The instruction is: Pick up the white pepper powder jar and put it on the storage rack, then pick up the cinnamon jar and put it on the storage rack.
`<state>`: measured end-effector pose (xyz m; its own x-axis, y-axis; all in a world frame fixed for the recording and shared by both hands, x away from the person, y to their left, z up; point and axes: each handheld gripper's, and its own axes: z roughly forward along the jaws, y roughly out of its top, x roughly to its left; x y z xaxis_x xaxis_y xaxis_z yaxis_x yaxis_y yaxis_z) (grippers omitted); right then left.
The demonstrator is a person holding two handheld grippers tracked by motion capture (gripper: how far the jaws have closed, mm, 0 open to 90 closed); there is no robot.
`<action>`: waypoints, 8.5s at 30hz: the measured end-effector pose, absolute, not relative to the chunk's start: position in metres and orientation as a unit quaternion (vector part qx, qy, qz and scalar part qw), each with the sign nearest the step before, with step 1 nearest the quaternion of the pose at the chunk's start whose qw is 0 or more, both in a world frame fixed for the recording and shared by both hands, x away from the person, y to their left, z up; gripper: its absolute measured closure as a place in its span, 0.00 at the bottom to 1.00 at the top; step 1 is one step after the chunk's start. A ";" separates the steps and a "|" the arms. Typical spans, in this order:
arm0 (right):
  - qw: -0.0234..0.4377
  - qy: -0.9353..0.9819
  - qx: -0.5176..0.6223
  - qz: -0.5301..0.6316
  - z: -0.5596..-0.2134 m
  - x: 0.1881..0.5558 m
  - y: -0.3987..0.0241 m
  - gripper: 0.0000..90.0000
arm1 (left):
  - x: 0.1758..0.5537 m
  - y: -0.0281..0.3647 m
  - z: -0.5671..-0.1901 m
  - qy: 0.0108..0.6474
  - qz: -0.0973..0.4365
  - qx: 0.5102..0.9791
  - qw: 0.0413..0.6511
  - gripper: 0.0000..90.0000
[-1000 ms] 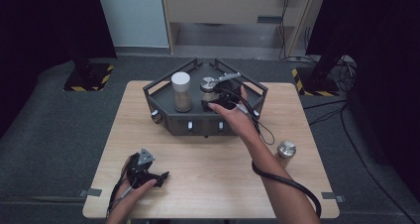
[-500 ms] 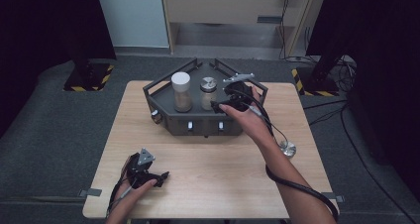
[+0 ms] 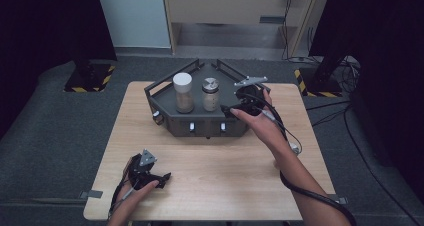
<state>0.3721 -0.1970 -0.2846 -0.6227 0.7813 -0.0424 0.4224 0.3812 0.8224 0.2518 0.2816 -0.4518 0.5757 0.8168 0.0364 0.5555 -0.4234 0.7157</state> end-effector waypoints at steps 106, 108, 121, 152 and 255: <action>0.230 0.799 0.417 0.367 -0.333 0.287 -0.333 0.03 | 0.252 0.280 -0.452 0.420 0.195 0.820 0.335 0.00; 0.230 0.798 0.419 0.368 -0.334 0.285 -0.336 0.03 | 0.252 0.280 -0.452 0.420 0.195 0.820 0.335 0.00; 0.229 0.793 0.428 0.367 -0.342 0.272 -0.345 0.04 | 0.252 0.280 -0.452 0.420 0.195 0.820 0.335 0.00; 0.213 0.785 0.451 0.366 -0.369 0.253 -0.374 0.03 | 0.252 0.280 -0.451 0.421 0.195 0.820 0.335 0.00; 0.174 0.779 0.477 0.367 -0.421 0.275 -0.360 0.14 | 0.251 0.278 -0.451 0.423 0.197 0.819 0.334 0.00</action>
<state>0.2748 -0.3601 -0.4206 -0.4840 0.8715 0.0789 0.6161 0.2754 0.7380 0.2509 0.2784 -0.4515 0.5647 0.8243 0.0390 0.5613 -0.4184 0.7141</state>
